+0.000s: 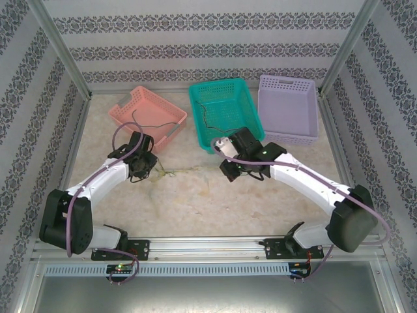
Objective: Untangle the cables
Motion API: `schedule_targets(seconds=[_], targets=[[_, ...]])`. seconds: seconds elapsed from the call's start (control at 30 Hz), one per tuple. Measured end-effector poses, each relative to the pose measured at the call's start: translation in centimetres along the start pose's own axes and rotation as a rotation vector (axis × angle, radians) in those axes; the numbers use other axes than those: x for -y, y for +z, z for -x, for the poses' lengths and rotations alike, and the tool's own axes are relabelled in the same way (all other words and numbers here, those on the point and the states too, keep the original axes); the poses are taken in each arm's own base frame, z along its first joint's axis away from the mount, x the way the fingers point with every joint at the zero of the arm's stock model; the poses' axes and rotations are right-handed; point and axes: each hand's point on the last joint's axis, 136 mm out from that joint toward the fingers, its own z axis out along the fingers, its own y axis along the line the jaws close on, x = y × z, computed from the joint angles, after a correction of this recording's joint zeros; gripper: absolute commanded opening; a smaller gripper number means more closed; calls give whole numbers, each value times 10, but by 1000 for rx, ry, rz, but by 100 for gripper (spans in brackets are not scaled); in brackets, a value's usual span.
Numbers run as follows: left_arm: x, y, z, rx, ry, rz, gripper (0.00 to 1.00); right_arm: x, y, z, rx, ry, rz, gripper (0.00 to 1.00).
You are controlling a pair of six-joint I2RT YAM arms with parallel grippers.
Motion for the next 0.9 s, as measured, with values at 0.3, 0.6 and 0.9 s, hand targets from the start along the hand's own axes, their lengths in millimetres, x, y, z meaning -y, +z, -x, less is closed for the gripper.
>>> schedule_targets(seconds=[0.3, 0.6, 0.9], targets=[[-12, 2, 5, 26, 5, 41, 45, -21, -4, -20, -83, 50, 36, 0], [-11, -6, 4, 20, -5, 21, 63, -29, -23, -13, -73, 109, 61, 0], [1, -48, 5, 24, -72, -109, 75, -31, -52, 1, -7, 122, 63, 0]])
